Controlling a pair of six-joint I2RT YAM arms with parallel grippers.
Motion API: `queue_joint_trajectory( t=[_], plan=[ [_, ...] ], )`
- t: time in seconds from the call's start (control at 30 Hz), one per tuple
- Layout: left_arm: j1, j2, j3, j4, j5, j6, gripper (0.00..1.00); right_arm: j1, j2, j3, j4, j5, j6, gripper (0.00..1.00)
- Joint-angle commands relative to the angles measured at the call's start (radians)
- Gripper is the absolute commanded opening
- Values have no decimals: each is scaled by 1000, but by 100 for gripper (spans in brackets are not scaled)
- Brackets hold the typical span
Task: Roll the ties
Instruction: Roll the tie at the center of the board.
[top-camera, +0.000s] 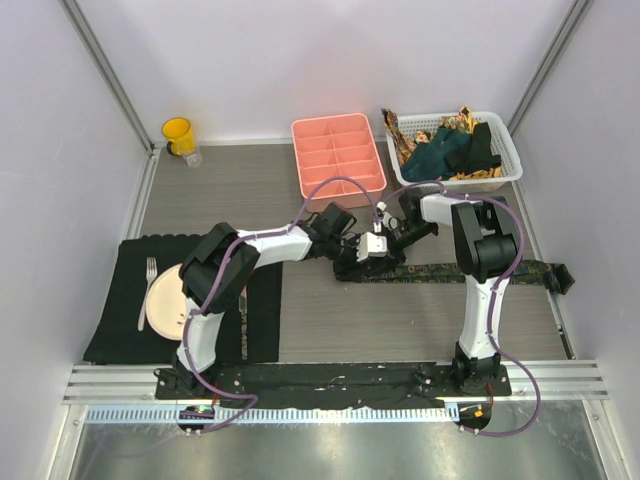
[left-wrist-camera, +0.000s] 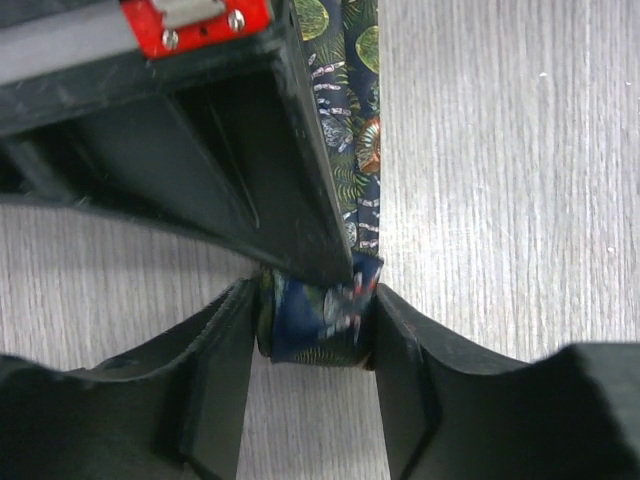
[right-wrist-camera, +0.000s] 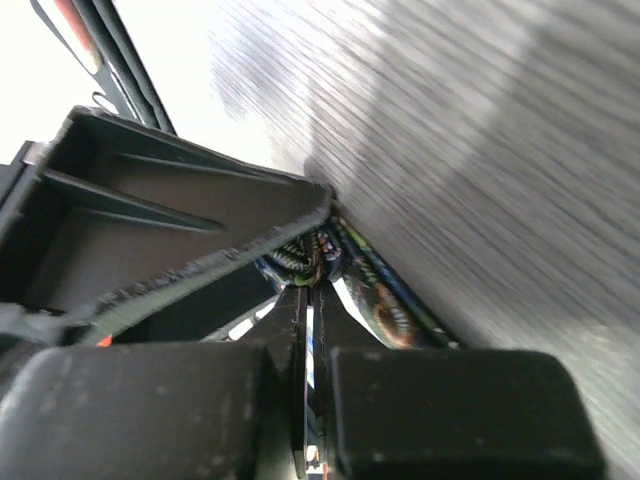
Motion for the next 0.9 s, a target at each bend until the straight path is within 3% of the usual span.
queue_joint_trajectory(
  t=[0.0,0.3,0.47,0.57,0.7,0.77,0.8,0.83,0.87],
  plan=[
    [15,20,-57,-113,-26,5,56,-17,46,-39,14,109,-95,1],
    [33,-93,-135,62,12,-66,72,-32,58,-53,19,71,-134,1],
    [52,-187,-184,166,17,-131,100,-32,63,-56,28,80,-141,1],
    [81,-281,-216,214,37,-204,100,-32,64,-59,28,83,-147,1],
    [105,-413,-359,420,115,-280,100,-32,63,-65,25,80,-153,1],
    [105,-405,-394,467,106,-415,100,-32,69,-67,25,77,-164,1],
    [113,-387,-355,403,104,-383,100,-32,70,-67,23,74,-165,1],
    [119,-359,-310,205,236,-314,100,-32,73,-62,22,72,-167,1],
    [118,-276,-255,76,256,-198,100,-32,79,-57,16,69,-170,1]
  ],
)
